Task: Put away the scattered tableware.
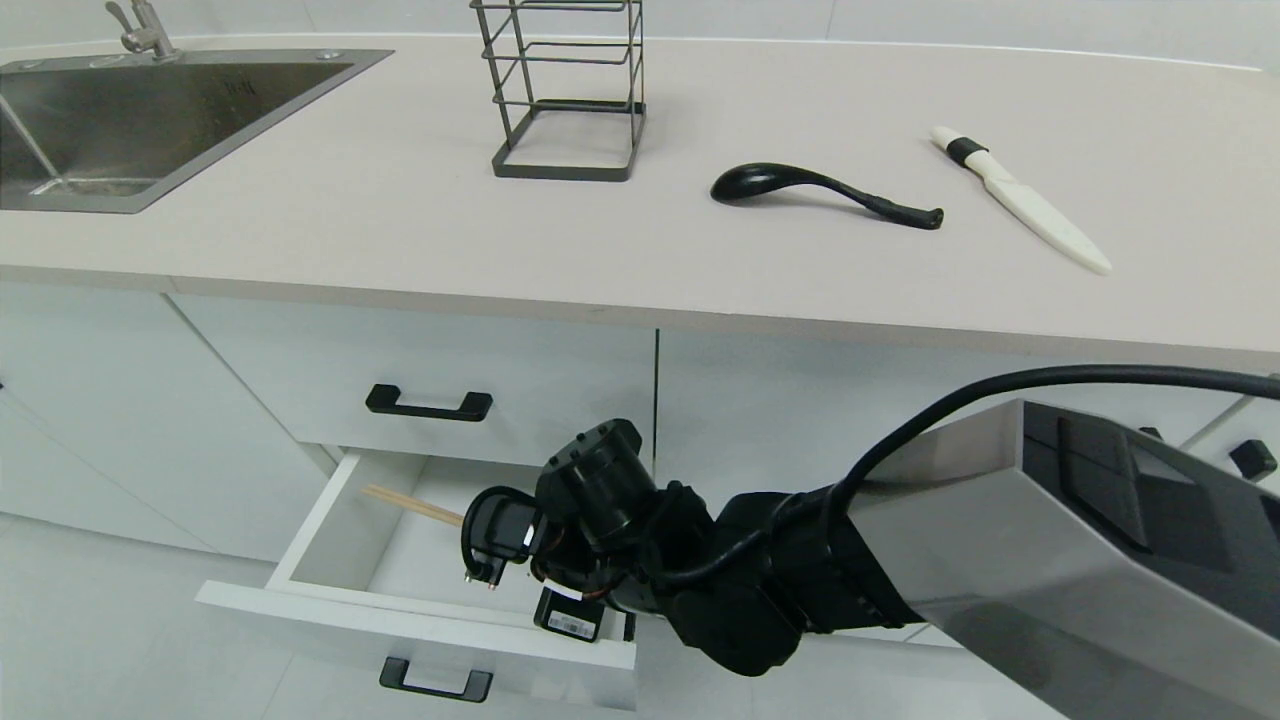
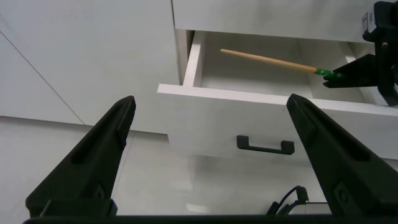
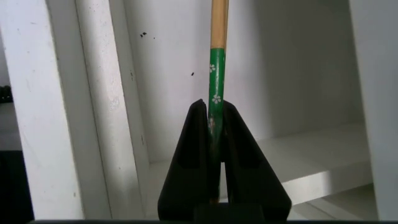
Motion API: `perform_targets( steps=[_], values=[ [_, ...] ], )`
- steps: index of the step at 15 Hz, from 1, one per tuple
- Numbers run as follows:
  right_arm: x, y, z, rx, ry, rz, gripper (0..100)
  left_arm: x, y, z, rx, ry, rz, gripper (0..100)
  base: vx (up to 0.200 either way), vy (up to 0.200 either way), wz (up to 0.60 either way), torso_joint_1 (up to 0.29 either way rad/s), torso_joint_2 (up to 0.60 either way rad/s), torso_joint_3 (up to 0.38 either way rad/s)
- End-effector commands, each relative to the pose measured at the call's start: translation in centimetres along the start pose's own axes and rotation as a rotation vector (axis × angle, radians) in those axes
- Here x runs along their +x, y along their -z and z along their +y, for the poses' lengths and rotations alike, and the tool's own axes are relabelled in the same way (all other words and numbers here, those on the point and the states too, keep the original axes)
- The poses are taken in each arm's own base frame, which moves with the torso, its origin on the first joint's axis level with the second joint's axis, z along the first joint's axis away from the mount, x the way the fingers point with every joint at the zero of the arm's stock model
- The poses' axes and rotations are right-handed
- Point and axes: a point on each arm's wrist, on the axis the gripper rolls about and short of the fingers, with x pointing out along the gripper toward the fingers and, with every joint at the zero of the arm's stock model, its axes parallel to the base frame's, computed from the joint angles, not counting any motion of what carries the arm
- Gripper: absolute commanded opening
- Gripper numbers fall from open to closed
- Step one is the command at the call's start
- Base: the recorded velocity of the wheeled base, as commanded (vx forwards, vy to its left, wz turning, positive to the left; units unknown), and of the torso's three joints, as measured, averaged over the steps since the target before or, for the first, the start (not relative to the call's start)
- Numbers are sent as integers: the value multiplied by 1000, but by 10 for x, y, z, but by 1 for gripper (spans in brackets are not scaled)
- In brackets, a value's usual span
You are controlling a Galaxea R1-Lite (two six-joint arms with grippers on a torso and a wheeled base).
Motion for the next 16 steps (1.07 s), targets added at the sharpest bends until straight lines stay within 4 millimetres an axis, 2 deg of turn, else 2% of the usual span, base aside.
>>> perform_targets(
  steps=[1, 6, 9, 11, 13, 16],
  values=[
    [5, 3, -1, -2, 1, 12, 0, 0, 0, 0, 2, 0, 1, 100, 0, 0, 0, 0, 0, 0],
    [15, 7, -1, -52, 30, 39, 0, 0, 0, 0, 2, 0, 1, 100, 0, 0, 0, 0, 0, 0],
    [19, 1, -1, -45, 30, 13, 0, 0, 0, 0, 0, 0, 1, 100, 0, 0, 0, 0, 0, 0],
    [28, -7, 9, -59, -27, -34, 0, 0, 0, 0, 0, 0, 1, 100, 0, 0, 0, 0, 0, 0],
    [28, -10, 12, -61, -34, -46, 0, 0, 0, 0, 0, 0, 1, 100, 0, 0, 0, 0, 0, 0],
    [28, -7, 16, -65, -49, -26, 0, 0, 0, 0, 0, 0, 1, 100, 0, 0, 0, 0, 0, 0]
  ],
)
